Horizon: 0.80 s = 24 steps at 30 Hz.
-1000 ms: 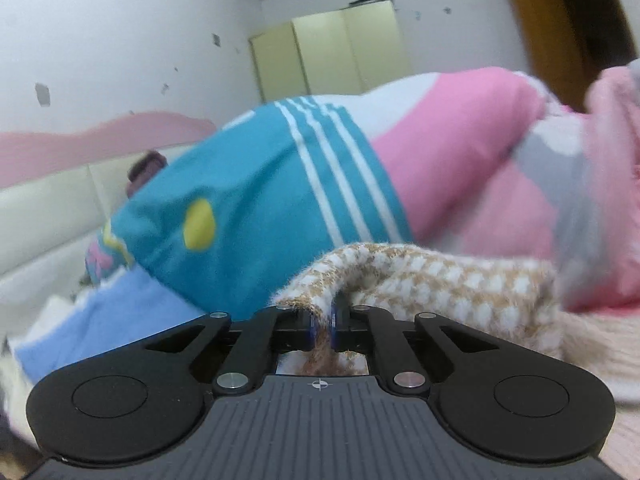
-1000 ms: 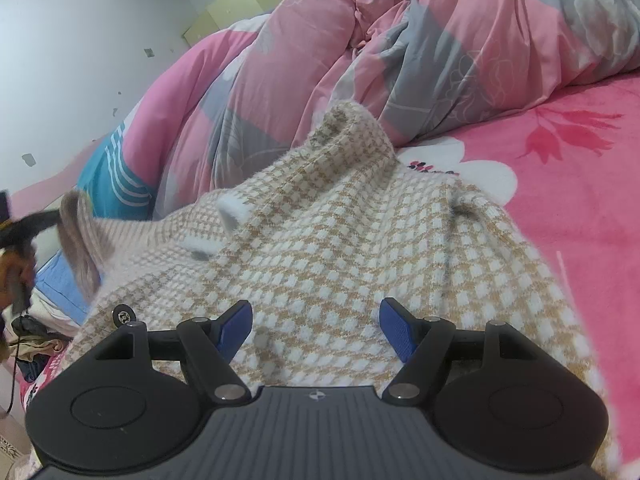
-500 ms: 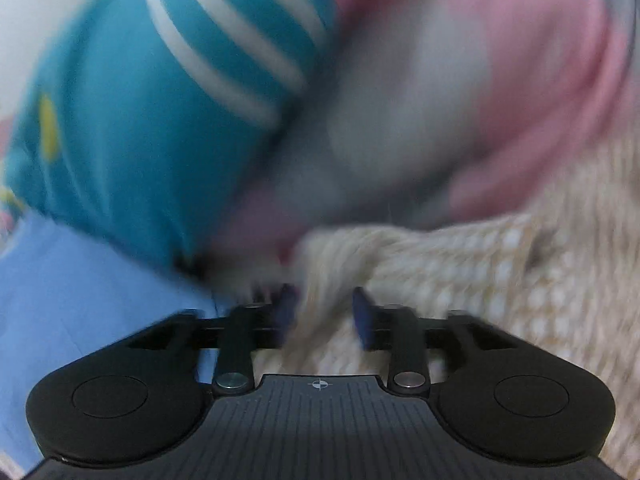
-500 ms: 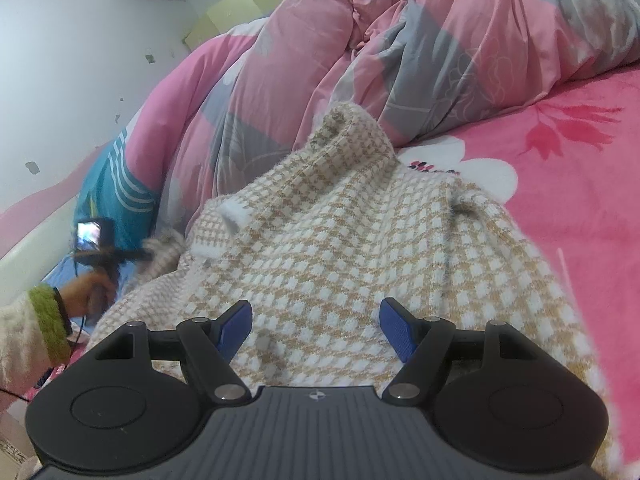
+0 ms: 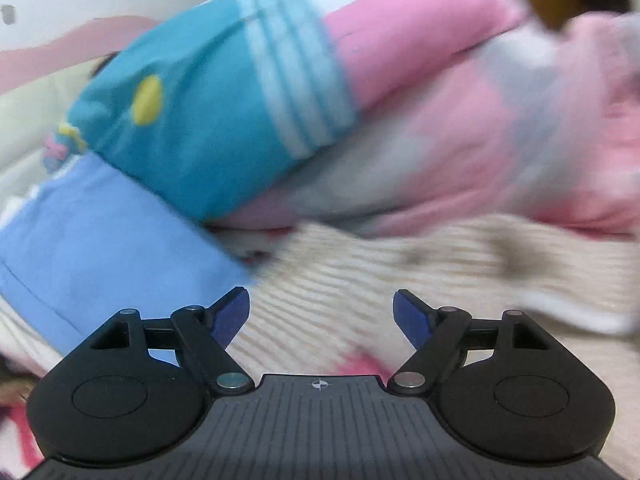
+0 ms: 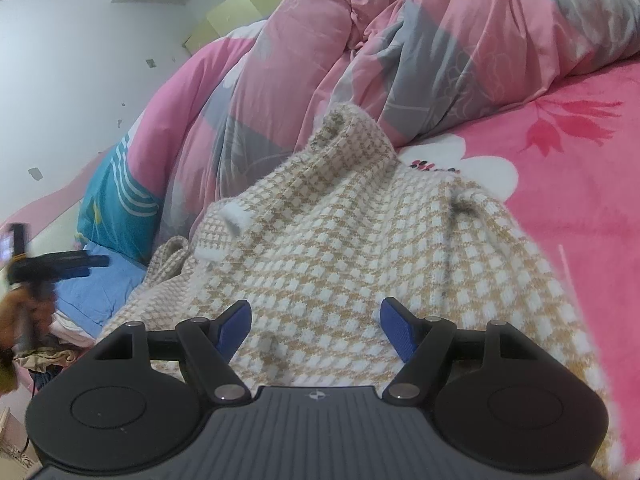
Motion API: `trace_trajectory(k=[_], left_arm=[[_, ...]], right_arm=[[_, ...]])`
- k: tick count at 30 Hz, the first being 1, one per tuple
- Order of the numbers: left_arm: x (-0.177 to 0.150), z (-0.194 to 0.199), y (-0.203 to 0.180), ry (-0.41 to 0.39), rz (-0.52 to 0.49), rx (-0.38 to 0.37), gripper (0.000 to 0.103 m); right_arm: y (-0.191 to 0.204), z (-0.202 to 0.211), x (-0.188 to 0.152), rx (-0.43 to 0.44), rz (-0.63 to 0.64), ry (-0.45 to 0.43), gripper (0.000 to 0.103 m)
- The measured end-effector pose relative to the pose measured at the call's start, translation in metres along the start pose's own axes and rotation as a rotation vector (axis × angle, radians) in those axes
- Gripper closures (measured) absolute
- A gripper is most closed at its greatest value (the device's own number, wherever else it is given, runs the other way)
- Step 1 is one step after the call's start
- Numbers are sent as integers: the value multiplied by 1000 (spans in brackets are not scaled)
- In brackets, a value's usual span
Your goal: Fold clothes
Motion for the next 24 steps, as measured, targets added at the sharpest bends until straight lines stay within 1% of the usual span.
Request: trace_trajectory(k=[2, 3, 5, 7, 8, 11, 13, 15, 17, 19, 20, 23, 24], left_arm=[[-24, 26, -28, 1, 6, -156, 24], [-38, 35, -42, 1, 15, -227, 24], [-64, 48, -68, 8, 33, -363, 26], [-87, 52, -91, 10, 19, -467, 29], [-98, 54, -100, -1, 0, -494, 30], [-123, 53, -124, -35, -64, -509, 32], [-134, 45, -132, -30, -95, -479, 33], [-143, 36, -139, -21, -125, -444, 34], [-150, 25, -142, -11, -137, -407, 35], [-155, 18, -142, 0, -132, -399, 35], [-157, 15, -142, 4, -130, -395, 35], [-163, 17, -143, -12, -135, -394, 34], [-164, 17, -142, -16, -131, -400, 34]], right_arm=[[1, 2, 2, -13, -3, 14, 29], [5, 4, 2, -42, 8, 31, 29], [18, 15, -1, -132, 60, 62, 29], [37, 35, -11, -211, 142, 73, 27], [48, 47, -19, -221, 185, 78, 27], [83, 88, -47, -200, 324, 64, 25], [107, 109, -70, -176, 417, 68, 25], [128, 121, -93, -152, 499, 86, 24], [145, 121, -115, -150, 568, 121, 24], [154, 111, -130, -175, 620, 160, 24], [155, 103, -133, -190, 629, 175, 23], [156, 78, -143, -234, 655, 222, 14], [156, 74, -143, -237, 645, 228, 16]])
Point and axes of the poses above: each gripper's, at about its wrist camera, not at the fingertips, and z roughly against the way its jaws point, y to its left, x to its top, the point moved 4 cm from there along -z, roughly the way its jaws point, and after that the axes turned 11 degrees about y, right-handed, at the moved point
